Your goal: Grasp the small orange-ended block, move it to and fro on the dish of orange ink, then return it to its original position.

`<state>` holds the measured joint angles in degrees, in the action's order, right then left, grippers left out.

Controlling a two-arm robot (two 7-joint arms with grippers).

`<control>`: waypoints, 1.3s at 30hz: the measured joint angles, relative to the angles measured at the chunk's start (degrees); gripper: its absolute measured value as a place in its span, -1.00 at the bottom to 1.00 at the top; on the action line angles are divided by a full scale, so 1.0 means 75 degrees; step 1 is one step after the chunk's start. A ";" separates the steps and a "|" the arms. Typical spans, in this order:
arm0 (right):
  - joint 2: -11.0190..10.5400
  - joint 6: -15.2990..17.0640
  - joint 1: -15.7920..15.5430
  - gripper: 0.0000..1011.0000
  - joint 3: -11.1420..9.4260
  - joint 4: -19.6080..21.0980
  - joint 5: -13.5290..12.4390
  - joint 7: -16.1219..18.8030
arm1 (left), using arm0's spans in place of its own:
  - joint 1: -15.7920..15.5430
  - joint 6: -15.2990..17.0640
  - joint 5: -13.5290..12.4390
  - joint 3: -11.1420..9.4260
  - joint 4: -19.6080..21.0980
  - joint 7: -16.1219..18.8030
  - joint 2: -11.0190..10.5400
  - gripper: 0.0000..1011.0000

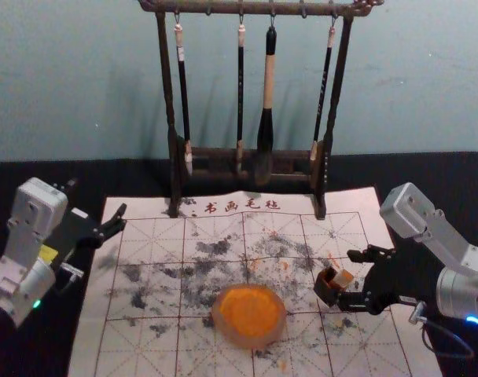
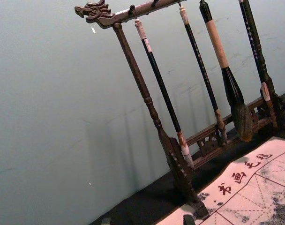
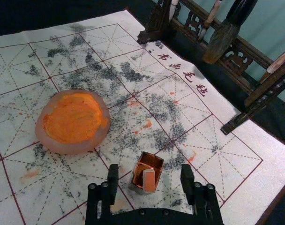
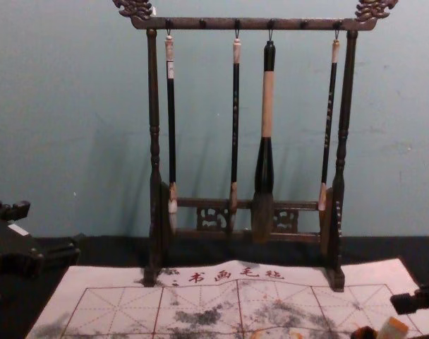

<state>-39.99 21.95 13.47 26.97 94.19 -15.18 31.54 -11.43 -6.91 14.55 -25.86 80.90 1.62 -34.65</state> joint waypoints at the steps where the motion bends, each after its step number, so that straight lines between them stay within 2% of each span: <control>1: 0.0000 0.0000 0.0000 0.60 0.0000 0.0000 0.0000 0.0000 | 0.0000 0.0000 0.0000 0.0000 0.0000 0.0000 0.0000 0.98; 9: 0.0000 0.0000 0.0000 0.98 0.0000 0.0000 0.0000 0.0000 | 0.0000 0.0000 0.0000 0.0000 0.0000 0.0000 0.0000 0.98; 16: 0.0060 -0.0112 -0.0067 0.98 -0.0105 0.0070 -0.0005 -0.0133 | 0.0001 0.0000 0.0000 0.0000 0.0000 0.0000 0.0000 0.98; 21: 0.0338 -0.0681 -0.0360 0.98 -0.0551 0.0247 -0.0062 -0.0747 | 0.0000 0.0000 0.0000 0.0000 0.0000 0.0000 0.0000 0.98; 22: 0.0458 -0.0899 -0.0484 0.98 -0.0720 0.0306 -0.0059 -0.1022 | 0.0000 0.0000 0.0000 0.0000 0.0000 0.0000 0.0000 0.98; 23: 0.0458 -0.0899 -0.0484 0.98 -0.0720 0.0306 -0.0059 -0.1022 | 0.0000 0.0000 0.0000 0.0000 0.0000 0.0000 0.0000 0.98; 26: 0.0695 -0.1267 -0.0725 0.98 -0.1021 0.0389 0.0041 -0.1573 | 0.0000 0.0000 0.0000 0.0000 0.0000 0.0000 0.0000 0.98; 28: 0.0857 -0.1527 -0.0923 0.98 -0.1222 0.0420 0.0192 -0.2005 | 0.0000 0.0000 0.0001 0.0000 0.0000 0.0000 0.0000 0.98; 29: 0.0947 -0.1713 -0.1062 0.98 -0.1330 0.0427 0.0375 -0.2354 | 0.0000 0.0000 0.0001 0.0000 0.0000 0.0000 0.0000 0.98; 31: 0.1030 -0.1905 -0.1198 0.98 -0.1413 0.0419 0.0605 -0.2696 | 0.0000 0.0000 0.0000 0.0000 0.0000 0.0000 0.0000 0.98; 32: 0.1095 -0.2096 -0.1311 0.98 -0.1471 0.0382 0.0854 -0.3013 | 0.0000 0.0000 0.0000 0.0000 0.0000 0.0000 0.0000 0.98; 34: 0.1158 -0.2308 -0.1428 0.98 -0.1502 0.0309 0.1177 -0.3366 | 0.0000 0.0000 0.0000 0.0000 0.0000 0.0000 0.0000 0.98; 35: 0.1213 -0.2477 -0.1533 0.98 -0.1520 0.0222 0.1465 -0.3665 | 0.0000 0.0000 0.0000 0.0000 0.0000 0.0000 0.0000 0.98; 39: 0.1336 -0.2618 -0.1781 0.98 -0.1532 -0.0004 0.1980 -0.4172 | 0.0000 0.0000 0.0000 0.0000 0.0000 0.0000 0.0000 0.98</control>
<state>-29.97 2.31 0.11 15.49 94.17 -0.34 0.25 -11.43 -6.91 14.55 -25.86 80.90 1.62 -34.65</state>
